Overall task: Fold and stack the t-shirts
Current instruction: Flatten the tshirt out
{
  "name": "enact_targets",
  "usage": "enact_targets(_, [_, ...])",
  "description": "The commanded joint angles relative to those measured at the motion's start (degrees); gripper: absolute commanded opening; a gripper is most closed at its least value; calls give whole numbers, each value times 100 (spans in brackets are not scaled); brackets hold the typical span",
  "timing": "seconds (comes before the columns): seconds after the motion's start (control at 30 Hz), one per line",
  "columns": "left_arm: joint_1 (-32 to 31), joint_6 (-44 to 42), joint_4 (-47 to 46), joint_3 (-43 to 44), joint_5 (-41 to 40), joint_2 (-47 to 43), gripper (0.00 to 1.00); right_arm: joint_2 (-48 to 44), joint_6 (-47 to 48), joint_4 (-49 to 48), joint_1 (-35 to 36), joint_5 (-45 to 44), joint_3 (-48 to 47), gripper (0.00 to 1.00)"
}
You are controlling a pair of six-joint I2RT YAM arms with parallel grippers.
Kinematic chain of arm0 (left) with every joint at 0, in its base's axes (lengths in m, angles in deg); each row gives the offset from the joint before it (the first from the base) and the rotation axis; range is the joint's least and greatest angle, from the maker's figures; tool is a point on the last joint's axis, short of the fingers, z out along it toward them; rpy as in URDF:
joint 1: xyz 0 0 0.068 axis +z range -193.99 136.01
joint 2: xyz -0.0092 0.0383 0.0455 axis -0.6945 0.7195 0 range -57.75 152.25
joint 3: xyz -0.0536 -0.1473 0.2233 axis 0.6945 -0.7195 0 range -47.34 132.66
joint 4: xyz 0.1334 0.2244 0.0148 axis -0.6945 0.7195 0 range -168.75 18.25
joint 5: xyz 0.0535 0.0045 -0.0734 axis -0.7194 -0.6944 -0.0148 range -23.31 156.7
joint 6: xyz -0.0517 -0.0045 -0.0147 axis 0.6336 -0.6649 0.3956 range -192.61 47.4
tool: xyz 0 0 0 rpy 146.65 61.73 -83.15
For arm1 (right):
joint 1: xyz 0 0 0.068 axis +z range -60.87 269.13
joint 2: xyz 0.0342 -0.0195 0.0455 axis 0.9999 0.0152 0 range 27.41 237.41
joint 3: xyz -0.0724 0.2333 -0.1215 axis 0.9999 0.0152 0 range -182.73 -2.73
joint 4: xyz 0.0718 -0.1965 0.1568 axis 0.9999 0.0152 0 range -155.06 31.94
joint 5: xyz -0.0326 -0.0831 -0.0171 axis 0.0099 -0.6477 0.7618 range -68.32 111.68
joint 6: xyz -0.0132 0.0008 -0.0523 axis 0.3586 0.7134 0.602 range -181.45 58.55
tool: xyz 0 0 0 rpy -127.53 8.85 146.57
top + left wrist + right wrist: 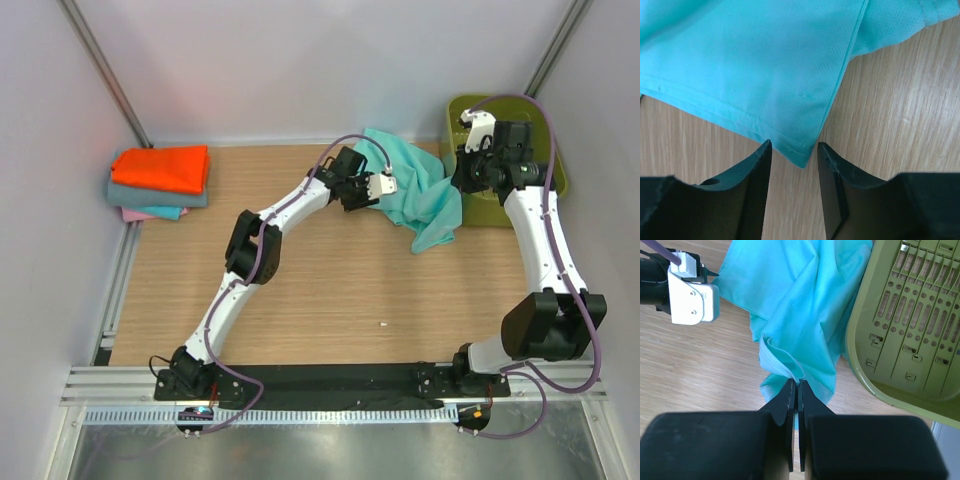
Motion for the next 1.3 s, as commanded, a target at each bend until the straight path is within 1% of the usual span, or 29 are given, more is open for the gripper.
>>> enact_targets(0.0, [-25,-38,76,248,93,-8,42,17,35,-225,-34,-46,-101,1])
enact_targets(0.13, [-8,-47,76,222,58,-78,41,78,8,-251,-34,-29,-101,1])
enact_targets(0.23, [19,-38,102,213,84,-87,37,122,-9,-260,-34,-11,-162,1])
enact_targets(0.27, [27,-55,129,213,84,-96,29,122,-9,-260,-34,-20,-171,1])
enact_targets(0.33, [36,-55,173,222,102,-87,20,131,-9,-260,-34,-29,-198,1])
enact_targets(0.37, [36,-29,208,222,119,-96,14,131,-9,-269,-34,-29,-198,1])
enact_targets(0.4, [36,-3,217,222,128,-105,10,131,-1,-260,-34,-20,-180,1])
enact_targets(0.47, [45,59,225,204,163,-149,4,105,-1,-269,-34,-20,-154,1])
enact_targets(0.53, [54,111,226,195,163,-192,1,87,8,-278,-34,-20,-136,1])
enact_targets(0.63, [115,287,269,169,85,-385,0,69,26,-278,-34,-107,-162,1])
enact_targets(0.7, [203,514,313,12,49,-868,0,61,17,-330,-34,-283,-232,1])
enact_targets(0.73, [343,594,331,-111,49,-1087,0,69,-9,-357,-34,-336,-268,1])
enact_targets(0.77, [431,638,322,-356,49,-1646,0,122,-53,-383,-34,-389,-407,1])
enact_targets(0.87, [800,779,436,-718,-4,-2467,0,236,-272,-401,-34,-451,-724,1])
enact_targets(0.9, [888,762,515,-867,-30,-2965,0,341,-325,-410,-34,-425,-986,1])
enact_targets(0.97, [1125,718,822,-973,-91,-3390,0,455,-457,-401,-34,-372,-1304,1])
enact_targets(1.0, [1196,701,936,-1008,-109,-3801,0,561,-492,-392,-34,-345,-1627,1])
enact_targets(1.13, [1372,622,1656,-1035,-285,-4559,0,720,-633,-348,-16,-100,-2323,1])
enact_targets(1.27, [1372,717,1922,-1140,-486,-5193,0,737,-713,-296,10,-81,-2912,1])
